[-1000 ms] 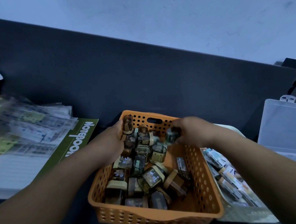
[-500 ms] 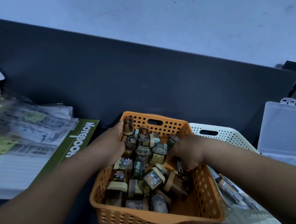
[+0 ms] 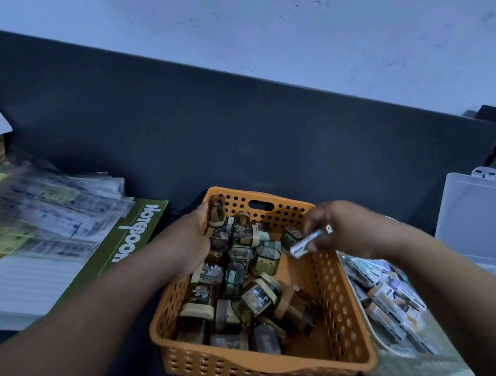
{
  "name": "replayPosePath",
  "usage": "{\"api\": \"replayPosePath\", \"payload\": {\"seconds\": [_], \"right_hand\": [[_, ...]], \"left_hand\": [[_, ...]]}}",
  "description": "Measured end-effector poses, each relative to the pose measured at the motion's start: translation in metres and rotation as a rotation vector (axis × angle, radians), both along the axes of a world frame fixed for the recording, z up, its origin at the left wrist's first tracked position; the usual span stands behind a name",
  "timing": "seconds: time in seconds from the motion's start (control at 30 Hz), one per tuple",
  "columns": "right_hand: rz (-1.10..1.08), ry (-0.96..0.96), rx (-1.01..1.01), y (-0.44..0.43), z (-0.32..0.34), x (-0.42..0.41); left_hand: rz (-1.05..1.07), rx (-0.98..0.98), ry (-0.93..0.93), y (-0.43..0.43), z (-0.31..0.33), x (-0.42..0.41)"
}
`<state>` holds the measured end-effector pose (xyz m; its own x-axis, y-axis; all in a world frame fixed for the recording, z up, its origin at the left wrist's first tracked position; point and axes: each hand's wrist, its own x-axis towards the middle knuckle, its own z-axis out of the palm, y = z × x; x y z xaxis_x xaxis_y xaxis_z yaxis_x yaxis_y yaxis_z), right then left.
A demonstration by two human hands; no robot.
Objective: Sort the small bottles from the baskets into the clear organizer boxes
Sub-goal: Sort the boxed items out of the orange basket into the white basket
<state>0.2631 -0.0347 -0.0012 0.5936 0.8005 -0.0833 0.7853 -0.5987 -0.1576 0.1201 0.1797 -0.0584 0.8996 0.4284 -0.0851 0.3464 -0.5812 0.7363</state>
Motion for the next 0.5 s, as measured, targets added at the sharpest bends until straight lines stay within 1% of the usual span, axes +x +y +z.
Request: {"api": "replayPosePath", "payload": {"seconds": [0.07,0.1,0.13,0.2,0.27,0.33,0.4,0.43,0.5], "right_hand": [[-0.117,-0.019,0.197,-0.019,0.006,0.002],[-0.186,-0.036,0.259,-0.028,0.006,0.004],[-0.257,-0.066,0.279,-0.036,0.004,0.008],[-0.389,-0.137,0.241,-0.049,-0.002,0.015],[-0.435,-0.188,0.205,-0.052,-0.008,0.014],[-0.365,-0.204,0.237,-0.041,-0.009,0.004],[-0.202,-0.158,0.259,-0.018,-0.005,-0.016],[-0.095,-0.109,0.242,-0.003,-0.004,-0.026],[0.099,-0.011,0.130,0.031,-0.009,-0.042]], "left_hand": [[0.006,0.005,0.007,0.000,-0.001,0.000],[0.007,0.004,0.009,0.000,-0.001,0.001],[0.008,0.001,0.011,0.000,-0.001,0.001],[0.008,-0.002,0.014,0.000,0.000,0.001],[0.004,-0.011,0.016,0.001,0.000,0.002],[-0.002,-0.016,0.019,0.001,-0.001,0.002],[0.000,-0.023,0.029,0.003,-0.002,0.002],[-0.001,-0.029,0.034,0.004,-0.003,0.002],[-0.002,-0.039,0.038,0.005,-0.002,0.001]]}}
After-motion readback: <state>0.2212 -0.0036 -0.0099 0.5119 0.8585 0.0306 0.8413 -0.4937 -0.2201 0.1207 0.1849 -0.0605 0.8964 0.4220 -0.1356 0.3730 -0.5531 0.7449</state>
